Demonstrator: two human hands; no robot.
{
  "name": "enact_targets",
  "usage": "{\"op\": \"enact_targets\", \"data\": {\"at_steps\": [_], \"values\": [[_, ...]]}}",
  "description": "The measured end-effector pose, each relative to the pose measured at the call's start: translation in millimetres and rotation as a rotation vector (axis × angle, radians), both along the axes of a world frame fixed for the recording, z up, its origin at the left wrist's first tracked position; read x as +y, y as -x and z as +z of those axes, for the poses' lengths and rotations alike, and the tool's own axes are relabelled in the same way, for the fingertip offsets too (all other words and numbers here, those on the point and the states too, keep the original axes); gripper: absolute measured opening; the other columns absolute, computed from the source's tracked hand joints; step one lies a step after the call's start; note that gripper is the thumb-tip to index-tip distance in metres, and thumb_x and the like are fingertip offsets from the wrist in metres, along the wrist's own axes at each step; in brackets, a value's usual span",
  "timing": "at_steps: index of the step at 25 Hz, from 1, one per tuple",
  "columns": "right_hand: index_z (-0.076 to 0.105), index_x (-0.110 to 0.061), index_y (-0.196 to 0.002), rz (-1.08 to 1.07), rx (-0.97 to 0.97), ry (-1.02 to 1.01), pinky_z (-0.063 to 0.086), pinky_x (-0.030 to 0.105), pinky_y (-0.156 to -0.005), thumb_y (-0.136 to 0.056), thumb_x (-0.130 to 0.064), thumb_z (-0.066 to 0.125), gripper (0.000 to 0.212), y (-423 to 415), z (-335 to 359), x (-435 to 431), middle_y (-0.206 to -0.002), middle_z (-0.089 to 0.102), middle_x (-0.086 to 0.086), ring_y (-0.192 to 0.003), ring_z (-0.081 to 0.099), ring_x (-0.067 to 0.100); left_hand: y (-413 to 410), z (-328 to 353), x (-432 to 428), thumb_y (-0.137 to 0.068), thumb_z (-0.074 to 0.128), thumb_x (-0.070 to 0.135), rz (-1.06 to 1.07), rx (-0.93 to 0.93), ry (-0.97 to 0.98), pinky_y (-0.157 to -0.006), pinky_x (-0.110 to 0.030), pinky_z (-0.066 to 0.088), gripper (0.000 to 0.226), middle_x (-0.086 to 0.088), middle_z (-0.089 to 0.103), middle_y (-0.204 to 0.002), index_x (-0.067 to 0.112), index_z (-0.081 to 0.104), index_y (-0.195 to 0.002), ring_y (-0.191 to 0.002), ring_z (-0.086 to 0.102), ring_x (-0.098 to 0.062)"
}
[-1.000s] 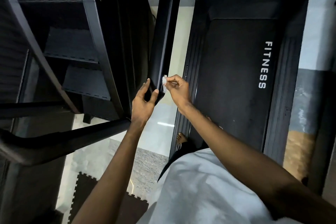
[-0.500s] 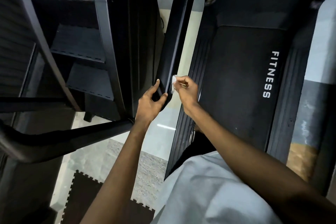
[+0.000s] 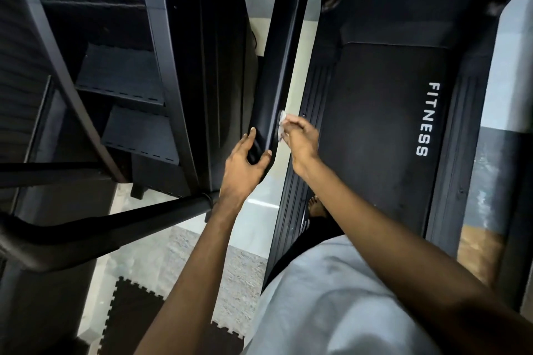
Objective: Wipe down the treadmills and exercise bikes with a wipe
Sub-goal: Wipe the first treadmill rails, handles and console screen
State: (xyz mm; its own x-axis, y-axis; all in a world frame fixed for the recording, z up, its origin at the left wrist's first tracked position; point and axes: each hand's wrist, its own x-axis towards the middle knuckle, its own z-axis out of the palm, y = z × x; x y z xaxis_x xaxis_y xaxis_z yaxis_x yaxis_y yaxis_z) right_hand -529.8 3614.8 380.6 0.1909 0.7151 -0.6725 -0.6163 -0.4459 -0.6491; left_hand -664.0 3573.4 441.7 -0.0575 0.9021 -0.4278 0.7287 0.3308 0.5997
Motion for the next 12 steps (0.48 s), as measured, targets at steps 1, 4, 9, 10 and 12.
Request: {"op": "enact_targets", "data": {"at_steps": [1, 4, 9, 10, 12], "values": [[0.073, -0.016, -0.091, 0.005, -0.036, -0.049, 0.057, 0.030, -0.073, -0.093, -0.001, 0.065, 0.018, -3.7, 7.8, 4.0, -0.081, 0.071, -0.001, -0.071, 0.062, 0.011, -0.1, -0.2, 1.0, -0.093, 0.068, 0.040, -0.009, 0.007, -0.003, -0.118, -0.028, 0.025, 0.070, 0.001, 0.035, -0.161, 0.037, 0.034, -0.154, -0.148, 0.031, -0.015], [0.069, -0.019, -0.121, 0.160, -0.032, -0.191, 0.050, 0.033, -0.105, -0.100, -0.010, 0.055, 0.027, -17.1, 22.5, -4.8, -0.118, 0.070, -0.007, -0.111, 0.064, 0.006, -7.9, 0.1, 6.1, -0.094, 0.067, 0.037, -0.024, 0.028, -0.007, -0.113, -0.025, 0.023, 0.071, 0.001, 0.031, -0.162, 0.039, 0.029, -0.155, -0.149, 0.029, -0.015], [0.014, -0.017, -0.158, 0.655, -0.078, -0.441, 0.006, 0.022, -0.123, -0.104, -0.034, 0.032, 0.060, -31.3, 19.4, -13.5, -0.166, 0.006, -0.006, -0.151, 0.005, 0.000, -24.2, 1.9, 13.0, -0.094, 0.067, 0.034, 0.037, 0.074, -0.013, -0.111, -0.022, 0.024, 0.074, -0.005, 0.033, -0.161, 0.039, 0.028, -0.156, -0.149, 0.030, -0.017], [0.006, -0.019, -0.159, 0.692, -0.091, -0.445, 0.003, 0.024, -0.124, -0.103, -0.039, 0.030, 0.063, -31.3, 18.0, -5.4, -0.167, -0.002, -0.008, -0.151, -0.001, -0.001, -26.9, 4.0, 12.6, -0.094, 0.067, 0.034, 0.052, 0.077, -0.010, -0.111, -0.021, 0.024, 0.074, -0.004, 0.033, -0.162, 0.039, 0.028, -0.156, -0.148, 0.031, -0.017], [-0.002, -0.022, -0.158, 0.711, -0.084, -0.415, 0.001, 0.027, -0.125, -0.103, -0.044, 0.028, 0.067, -32.0, 15.7, 10.0, -0.166, -0.008, -0.010, -0.150, -0.003, -0.003, -33.2, 5.6, 14.4, -0.094, 0.068, 0.034, 0.087, 0.092, -0.010, -0.108, -0.016, 0.024, 0.072, -0.003, 0.033, -0.161, 0.039, 0.030, -0.155, -0.147, 0.032, -0.014]]}}
